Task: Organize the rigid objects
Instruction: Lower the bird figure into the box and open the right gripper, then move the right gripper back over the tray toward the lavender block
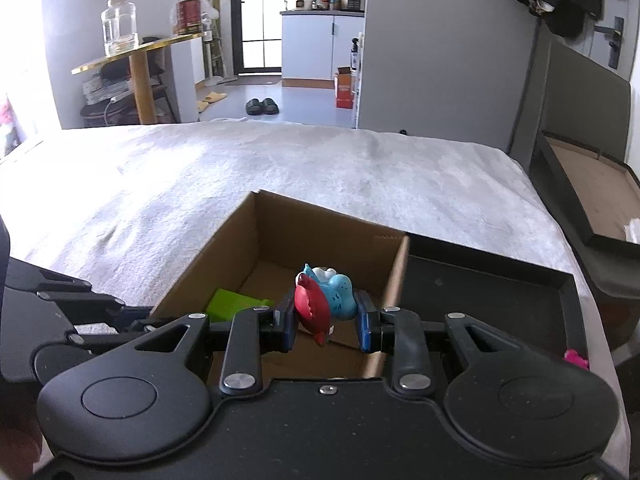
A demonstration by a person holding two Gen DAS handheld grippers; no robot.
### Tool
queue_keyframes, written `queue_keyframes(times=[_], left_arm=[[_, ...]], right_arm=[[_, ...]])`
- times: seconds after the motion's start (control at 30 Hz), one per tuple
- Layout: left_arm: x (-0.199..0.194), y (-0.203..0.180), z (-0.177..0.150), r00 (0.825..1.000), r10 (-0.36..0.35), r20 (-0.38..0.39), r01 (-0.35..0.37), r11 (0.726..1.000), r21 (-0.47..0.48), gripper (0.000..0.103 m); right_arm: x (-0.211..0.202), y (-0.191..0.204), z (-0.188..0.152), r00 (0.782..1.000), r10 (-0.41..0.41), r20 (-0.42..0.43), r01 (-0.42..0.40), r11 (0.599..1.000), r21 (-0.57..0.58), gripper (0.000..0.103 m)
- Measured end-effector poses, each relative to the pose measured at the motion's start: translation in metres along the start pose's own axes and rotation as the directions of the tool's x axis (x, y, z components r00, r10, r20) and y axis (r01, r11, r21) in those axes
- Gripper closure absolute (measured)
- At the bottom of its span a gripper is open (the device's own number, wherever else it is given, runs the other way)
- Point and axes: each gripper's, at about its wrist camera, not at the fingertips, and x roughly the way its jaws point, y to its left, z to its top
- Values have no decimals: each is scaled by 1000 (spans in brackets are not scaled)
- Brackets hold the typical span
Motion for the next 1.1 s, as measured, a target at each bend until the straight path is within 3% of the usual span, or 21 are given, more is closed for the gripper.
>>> queue_keyframes(times=[0.1, 0.17, 0.2, 0.3, 0.83, 0.93, 1.07, 1.1], left_arm=[[2, 2, 0, 1000, 5, -11, -5, 1000, -7, 95], [3, 3, 1, 1000, 6, -12, -6, 1000, -13, 95], [3, 2, 2, 1000, 7, -10, -7, 1000, -13, 95], [3, 0, 3, 1000, 15, -8, -15, 1000, -8, 94], [0, -12, 8, 997, 62, -37, -61, 998, 19, 90], [0, -15, 8, 996, 70, -47, -69, 997, 24, 83], [-4, -21, 9, 995, 90, -38, -88, 995, 45, 54], [-5, -23, 9, 995, 96, -34, -94, 994, 49, 51]], right_arm=[[2, 3, 3, 1000, -13, 8, 13, 1000, -17, 74], [5, 5, 5, 999, -53, 9, 53, 998, -44, 54], [5, 5, 5, 998, -66, 10, 67, 997, -45, 52], [1, -3, 3, 999, -50, 10, 51, 999, -15, 52], [-23, -52, -38, 990, -121, -68, 128, 985, 119, 52], [-27, -61, -47, 988, -130, -85, 141, 981, 137, 50], [-32, -71, -59, 985, -144, -98, 158, 976, 151, 46], [-34, -74, -62, 984, -147, -101, 162, 974, 158, 45]])
